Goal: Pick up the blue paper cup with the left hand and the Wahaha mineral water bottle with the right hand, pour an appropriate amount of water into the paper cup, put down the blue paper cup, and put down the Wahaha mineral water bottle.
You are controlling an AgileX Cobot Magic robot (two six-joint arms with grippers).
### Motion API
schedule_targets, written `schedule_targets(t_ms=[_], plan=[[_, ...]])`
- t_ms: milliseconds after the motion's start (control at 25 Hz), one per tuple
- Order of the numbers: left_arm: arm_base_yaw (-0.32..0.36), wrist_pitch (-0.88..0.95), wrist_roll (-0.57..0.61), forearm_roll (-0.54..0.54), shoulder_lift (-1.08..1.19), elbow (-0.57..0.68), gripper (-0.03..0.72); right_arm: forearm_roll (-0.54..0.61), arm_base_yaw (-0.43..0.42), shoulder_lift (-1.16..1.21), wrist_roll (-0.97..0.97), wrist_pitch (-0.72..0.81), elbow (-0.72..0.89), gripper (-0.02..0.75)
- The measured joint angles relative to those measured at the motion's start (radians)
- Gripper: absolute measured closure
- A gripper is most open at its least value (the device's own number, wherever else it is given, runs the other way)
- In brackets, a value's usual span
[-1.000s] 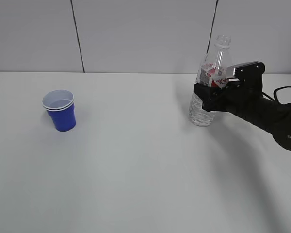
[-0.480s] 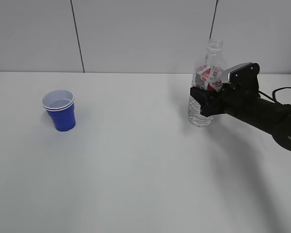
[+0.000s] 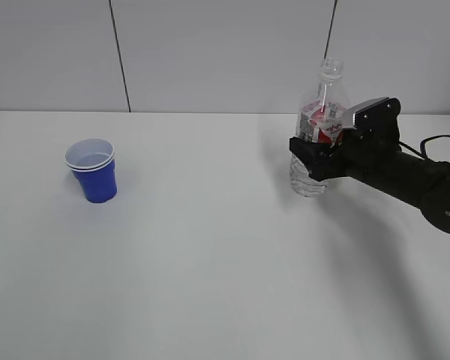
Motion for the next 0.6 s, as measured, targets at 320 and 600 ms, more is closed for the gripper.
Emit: schedule_targets(t_ms=[320, 600], plan=[[0.0, 0.0, 0.0, 0.0, 0.0, 0.0, 0.263, -0.003, 0.0, 0.0, 0.004, 0.0, 0.0, 0.117], [0.0, 0.0, 0.0, 0.0, 0.0, 0.0, 0.263, 0.052, 0.0, -0.026, -0.017, -0.027, 0.071, 0.117]])
